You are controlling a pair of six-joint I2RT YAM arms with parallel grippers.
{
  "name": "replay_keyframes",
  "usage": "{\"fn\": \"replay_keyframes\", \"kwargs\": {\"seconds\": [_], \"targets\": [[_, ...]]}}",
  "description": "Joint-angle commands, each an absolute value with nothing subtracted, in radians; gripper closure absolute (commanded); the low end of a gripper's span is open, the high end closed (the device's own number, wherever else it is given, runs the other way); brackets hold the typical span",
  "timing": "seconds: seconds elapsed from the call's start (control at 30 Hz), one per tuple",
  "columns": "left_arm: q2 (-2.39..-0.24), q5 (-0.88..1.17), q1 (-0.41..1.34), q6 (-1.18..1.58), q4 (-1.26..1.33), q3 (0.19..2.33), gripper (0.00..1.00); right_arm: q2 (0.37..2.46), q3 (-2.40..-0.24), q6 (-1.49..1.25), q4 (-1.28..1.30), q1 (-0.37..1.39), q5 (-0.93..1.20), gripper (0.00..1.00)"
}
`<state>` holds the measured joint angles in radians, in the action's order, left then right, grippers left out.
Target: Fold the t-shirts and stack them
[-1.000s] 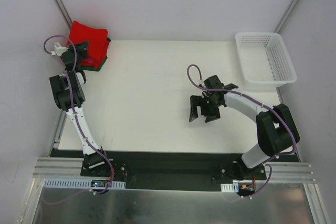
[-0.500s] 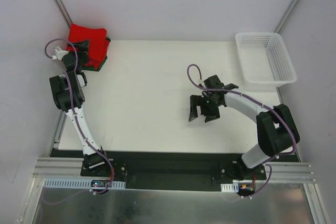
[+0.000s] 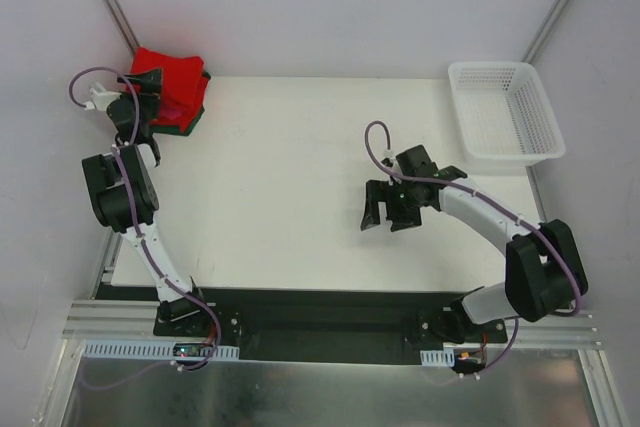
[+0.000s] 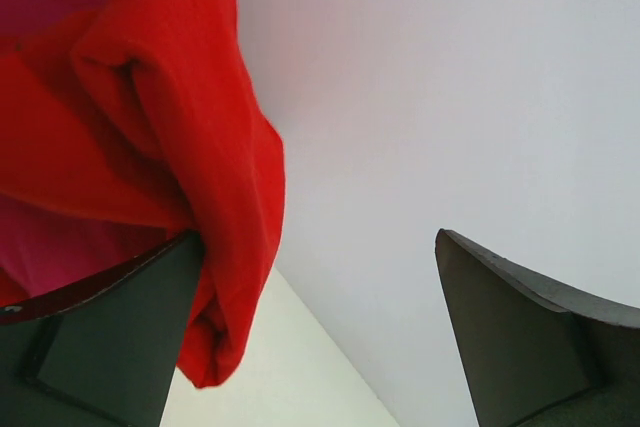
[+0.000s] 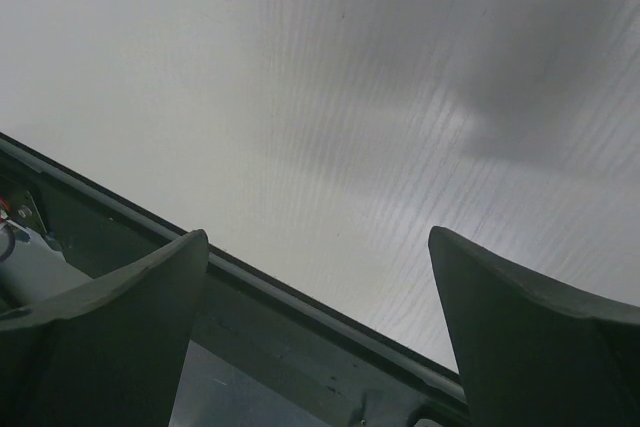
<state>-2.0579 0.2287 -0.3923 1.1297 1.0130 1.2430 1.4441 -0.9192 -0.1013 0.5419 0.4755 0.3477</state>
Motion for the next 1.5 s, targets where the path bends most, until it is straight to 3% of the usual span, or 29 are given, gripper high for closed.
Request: {"fn": "replay_keyframes", "kwargs": {"seconds": [0.0,0.47,0.8,1.17,1.33,1.47], "targets": [[-1.980,0.199,-0.394,1.138,1.081,1.151,0.01,1.364,-0.900,-0.110,0.538,0.471,0.357,0.04],[-1.864,0.213,-0.425,1.150,1.111,0.939,0.01,1.276,-0.877,-0.115,0.555,0.471,0.353,0.04],[-1.613,0.347,-0.422,1.106,1.097,0.727,0.01,1.236,-0.845,-0.130,0.538,0.474,0.351,0.04],[-1.209,0.397,-0.318,0.683,0.522,0.742,0.01,1.201,-0.831,-0.130,0.500,0.485,0.302,0.04],[-1.062,0.293,-0.177,0.542,0.232,0.758,0.01,1.152,-0.839,-0.110,0.495,0.509,0.170,0.04],[-0.922,0.262,-0.114,0.526,0.147,0.697,0.01,1.114,-0.845,-0.081,0.499,0.526,0.062,0.04]]}}
